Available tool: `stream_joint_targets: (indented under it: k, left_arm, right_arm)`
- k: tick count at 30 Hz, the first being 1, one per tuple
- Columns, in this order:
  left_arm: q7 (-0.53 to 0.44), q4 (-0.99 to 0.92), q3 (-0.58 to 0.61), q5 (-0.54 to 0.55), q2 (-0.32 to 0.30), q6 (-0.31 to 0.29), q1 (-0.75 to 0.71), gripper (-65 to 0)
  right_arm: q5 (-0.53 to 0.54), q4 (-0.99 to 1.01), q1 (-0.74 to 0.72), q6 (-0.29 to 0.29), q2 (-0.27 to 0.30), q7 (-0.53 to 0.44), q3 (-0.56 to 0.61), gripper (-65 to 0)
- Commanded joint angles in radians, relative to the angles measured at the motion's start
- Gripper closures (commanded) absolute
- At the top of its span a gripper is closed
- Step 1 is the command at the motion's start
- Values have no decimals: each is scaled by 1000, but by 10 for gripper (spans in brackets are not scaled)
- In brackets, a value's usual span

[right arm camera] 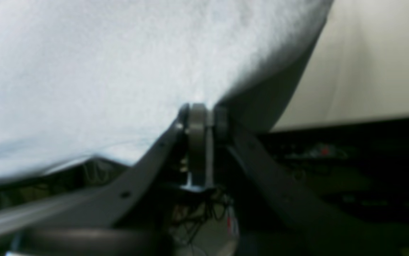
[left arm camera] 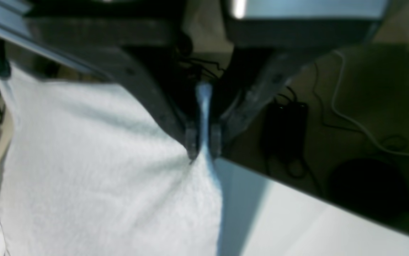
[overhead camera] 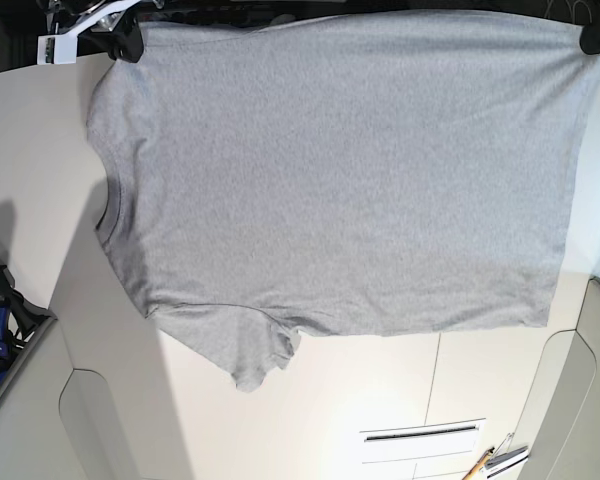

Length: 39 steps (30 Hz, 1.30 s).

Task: Fold the T-shirt properly
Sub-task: 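Lift both corners and fold the shirt lengthwise over itself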

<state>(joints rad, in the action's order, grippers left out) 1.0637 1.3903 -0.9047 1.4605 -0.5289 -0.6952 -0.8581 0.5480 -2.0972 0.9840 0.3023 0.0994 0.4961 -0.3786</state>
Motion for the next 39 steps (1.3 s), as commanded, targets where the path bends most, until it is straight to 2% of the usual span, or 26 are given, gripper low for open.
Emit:
stream_joint_targets:
  k: [1, 7, 13, 19, 24, 30, 39]
  left_arm:
    - [-11, 25, -32, 23, -20, -3, -16, 0]
    - [-12, 74, -51, 23, -34, -3, 61, 0]
    - [-32, 74, 91, 23, -81, -3, 218, 0]
    - [-119, 74, 189, -162, -84, -3, 330, 0]
    - [-195, 74, 190, -240, -89, -3, 345, 0]
    - [-225, 74, 177, -254, -89, 3, 346, 0]
    - [-256, 74, 177, -336, -84, 4, 360, 0]
  right_arm:
    - [8, -33, 19, 5, 5, -21, -11, 0]
    - [8, -64, -72, 12, 6, -20, -8, 0]
    - [-105, -25, -260, 8, 6, -21, 44, 0]
    - [-148, 107, -397, 7, 6, -22, 80, 0]
    - [-148, 221, -498, 8, 5, -36, 80, 0]
    - [-150, 229, -565, 8, 5, -36, 80, 0]
    - [-185, 299, -641, 8, 5, -37, 80, 0]
